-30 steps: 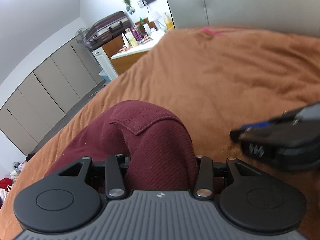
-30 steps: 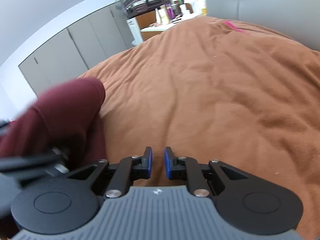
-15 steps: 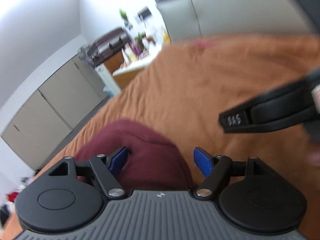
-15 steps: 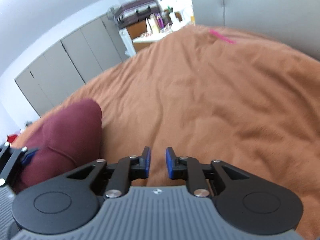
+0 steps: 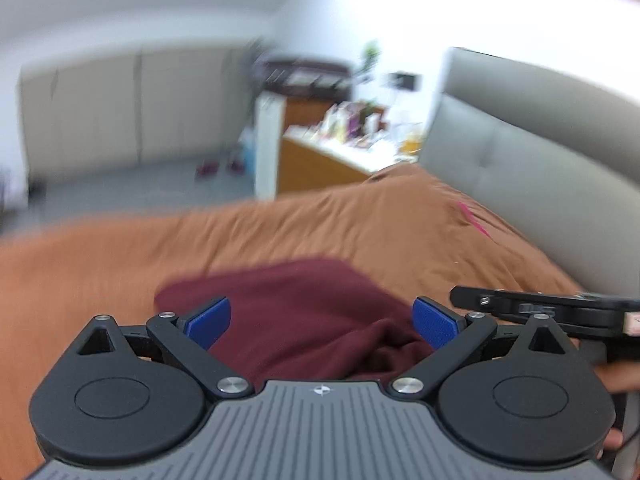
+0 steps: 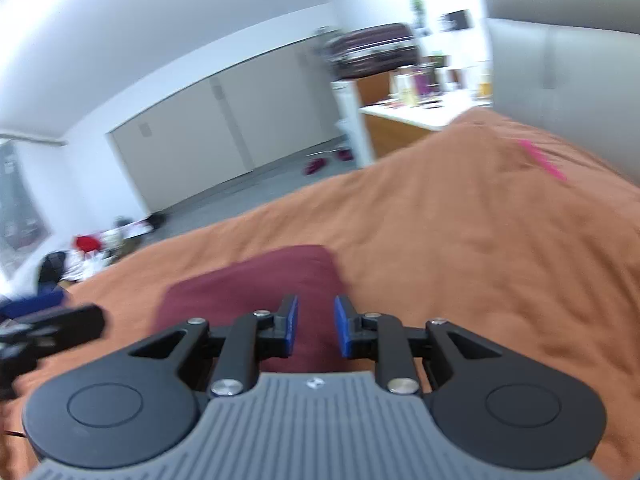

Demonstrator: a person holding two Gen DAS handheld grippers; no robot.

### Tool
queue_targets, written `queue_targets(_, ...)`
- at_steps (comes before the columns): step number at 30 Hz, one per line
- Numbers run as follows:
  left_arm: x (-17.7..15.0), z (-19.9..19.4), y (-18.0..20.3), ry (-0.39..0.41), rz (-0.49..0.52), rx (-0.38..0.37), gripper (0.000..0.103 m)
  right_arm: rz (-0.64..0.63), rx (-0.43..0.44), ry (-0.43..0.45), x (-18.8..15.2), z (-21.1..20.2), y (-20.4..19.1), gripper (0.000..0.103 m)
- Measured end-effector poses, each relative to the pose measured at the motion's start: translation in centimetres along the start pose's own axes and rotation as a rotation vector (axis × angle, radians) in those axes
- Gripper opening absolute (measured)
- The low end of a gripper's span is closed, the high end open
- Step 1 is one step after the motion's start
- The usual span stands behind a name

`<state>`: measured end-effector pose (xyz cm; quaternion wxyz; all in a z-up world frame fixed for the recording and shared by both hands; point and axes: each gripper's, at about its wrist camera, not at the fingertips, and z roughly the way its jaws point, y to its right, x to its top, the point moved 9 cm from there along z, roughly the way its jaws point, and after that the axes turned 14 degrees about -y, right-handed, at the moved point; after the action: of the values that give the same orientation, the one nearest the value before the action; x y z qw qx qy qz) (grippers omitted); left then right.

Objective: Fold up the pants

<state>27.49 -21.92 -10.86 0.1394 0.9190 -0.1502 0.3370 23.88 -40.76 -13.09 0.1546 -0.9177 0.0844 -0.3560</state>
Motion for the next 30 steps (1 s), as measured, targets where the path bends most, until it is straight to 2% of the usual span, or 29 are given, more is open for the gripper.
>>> queue_targets(3, -1.1, 2.2, -2.8, -0.09, -0.158, -0.109, 0.103, -0.048, 0.068, -0.042, 0.8, 1.1, -2.7, 0.018)
queue_targets(5, -2.3, 3.7, -3.6, -0.135, -0.211, -0.135, 0.103, -0.092, 0.056, -0.096, 0.5, 2.7, -3.7, 0.018)
queue_targets(8, -4.4, 6.0, -3.1, -0.194, -0.176, -0.171, 0.103, -0.174, -0.014, -0.175, -1.2, 5.0, -3.9, 0.018)
queue_targets(9, -5.2, 6.7, -2.9, -0.198, -0.137, -0.14, 0.103, -0.194, -0.031, -0.198, -2.0, 5.7, -3.6, 0.017)
queue_targets(11, -6.9, 8.2, -2.4, -0.223, 0.004, -0.049, 0.103, -0.212, -0.042, -0.24, -4.1, 6.3, -2.7, 0.017)
queue_targets(12, -7.7, 8.5, -2.2, -0.228, 0.055, -0.033, 0.103, -0.219, -0.046, -0.249, -5.0, 6.3, -2.1, 0.017)
queue_targets(14, -8.8, 8.2, -1.8, -0.215, 0.085, -0.05, 0.103, -0.231, -0.062, -0.258, -6.7, 6.4, -0.8, 0.017)
queue_targets(17, -10.1, 8.3, -2.6, -0.249, 0.002, -0.152, 0.103, -0.255, -0.09, -0.246, -8.4, 5.9, 0.4, 0.022)
queue_targets(18, -10.1, 7.9, -3.0, -0.239, -0.037, -0.181, 0.103, -0.279, -0.083, -0.22, -8.7, 5.5, 0.4, 0.026)
queue_targets(19, -9.8, 7.5, -3.5, -0.231, -0.063, -0.204, 0.103, -0.306, -0.078, -0.193, -8.8, 5.2, 0.3, 0.036)
queue_targets(22, -8.1, 5.7, -4.9, -0.207, -0.088, -0.246, 0.103, -0.389, -0.091, -0.136, -8.5, 3.9, -0.6, 0.056)
queue_targets(25, -5.1, 4.1, -6.7, -0.167, -0.092, -0.242, 0.103, -0.416, -0.095, -0.101, -7.9, 2.1, -1.5, 0.058)
queue_targets(26, -4.2, 3.9, -7.2, -0.16, -0.098, -0.256, 0.103, -0.37, -0.082, -0.119, -7.7, 1.7, -1.5, 0.058)
queue_targets(28, -2.0, 4.1, -8.5, -0.147, -0.127, -0.299, 0.103, -0.211, 0.007, -0.158, -7.7, 0.9, -1.7, 0.059)
queue_targets(30, 0.0, 5.5, -10.1, -0.159, -0.168, -0.298, 0.103, -0.06, 0.089, -0.191, -7.8, 0.5, -1.9, 0.059)
